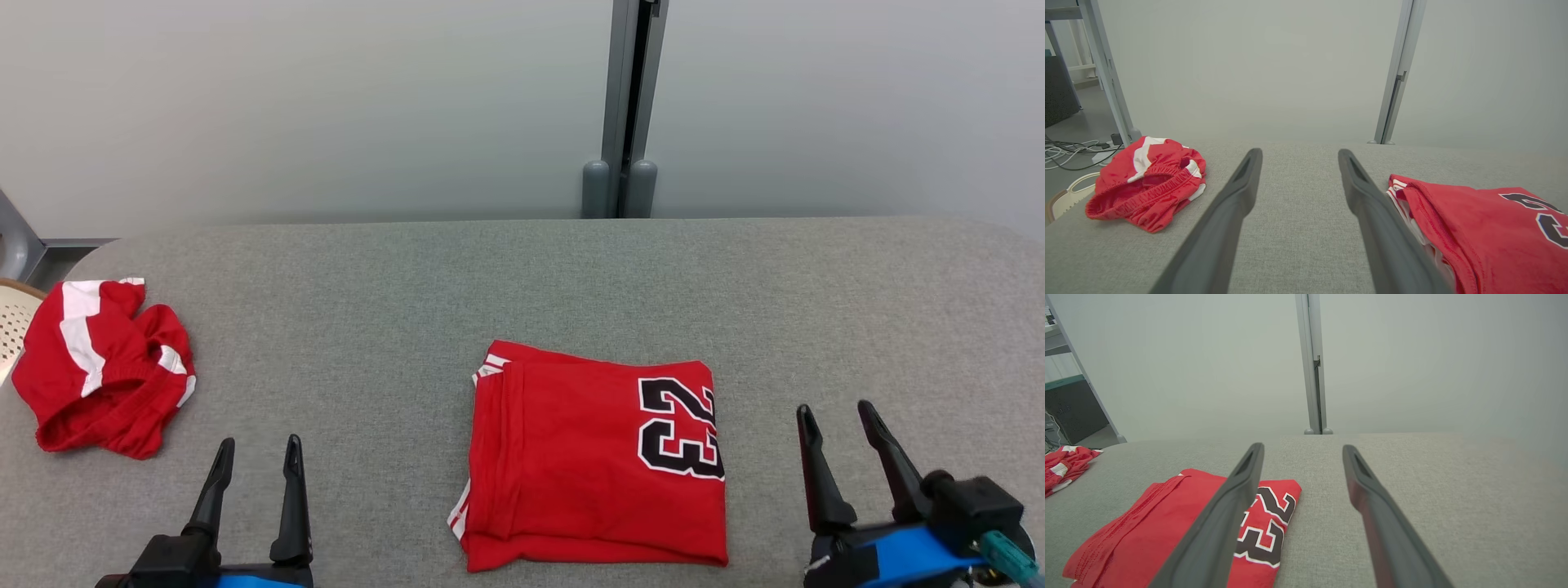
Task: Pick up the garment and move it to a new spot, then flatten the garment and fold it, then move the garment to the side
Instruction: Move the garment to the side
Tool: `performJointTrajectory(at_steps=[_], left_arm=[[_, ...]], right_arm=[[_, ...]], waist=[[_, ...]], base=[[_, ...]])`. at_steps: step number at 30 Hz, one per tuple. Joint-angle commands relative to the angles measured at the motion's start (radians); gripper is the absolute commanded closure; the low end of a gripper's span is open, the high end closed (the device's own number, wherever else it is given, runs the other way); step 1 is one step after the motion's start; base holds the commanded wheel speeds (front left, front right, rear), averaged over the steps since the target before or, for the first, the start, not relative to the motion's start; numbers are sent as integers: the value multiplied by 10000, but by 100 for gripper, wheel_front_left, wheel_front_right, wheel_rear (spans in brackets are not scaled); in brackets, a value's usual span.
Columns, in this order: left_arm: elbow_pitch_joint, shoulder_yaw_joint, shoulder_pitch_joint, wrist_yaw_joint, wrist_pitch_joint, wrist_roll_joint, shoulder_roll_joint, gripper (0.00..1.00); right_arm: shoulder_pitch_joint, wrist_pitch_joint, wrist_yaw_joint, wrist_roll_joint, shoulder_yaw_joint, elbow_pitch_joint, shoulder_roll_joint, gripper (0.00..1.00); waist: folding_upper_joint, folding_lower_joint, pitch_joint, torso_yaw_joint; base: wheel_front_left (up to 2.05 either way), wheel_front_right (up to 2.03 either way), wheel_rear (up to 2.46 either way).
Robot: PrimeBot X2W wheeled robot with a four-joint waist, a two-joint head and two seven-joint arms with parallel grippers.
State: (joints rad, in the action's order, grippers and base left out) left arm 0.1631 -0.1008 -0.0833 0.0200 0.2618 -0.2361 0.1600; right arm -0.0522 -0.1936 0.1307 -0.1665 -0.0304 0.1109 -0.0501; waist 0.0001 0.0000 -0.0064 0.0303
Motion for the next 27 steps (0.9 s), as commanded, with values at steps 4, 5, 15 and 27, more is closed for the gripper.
performJointTrajectory(at_steps=[4, 5, 15, 27], left_arm=[[26, -22, 206, 62, 42, 62, -51, 0], [33, -27, 248, 67, 42, 66, -63, 0], [125, -111, 571, 242, 42, 134, -245, 0], [172, -111, 1001, 396, 44, 278, -436, 0]], right_arm=[[926, 243, 1, 143, 321, 180, -6, 0], [1134, 354, 1, 182, 405, 271, -6, 0], [2569, 821, 1, 407, 647, 2196, -20, 0], [3433, 198, 1, 183, 830, 4858, -20, 0]], waist=[[-1, 0, 115, 20], [-1, 0, 152, 30], [-1, 0, 575, 355], [-1, 0, 1293, 633]], base=[[0, 0, 0], [0, 0, 0], [0, 0, 0], [0, 0, 0]])
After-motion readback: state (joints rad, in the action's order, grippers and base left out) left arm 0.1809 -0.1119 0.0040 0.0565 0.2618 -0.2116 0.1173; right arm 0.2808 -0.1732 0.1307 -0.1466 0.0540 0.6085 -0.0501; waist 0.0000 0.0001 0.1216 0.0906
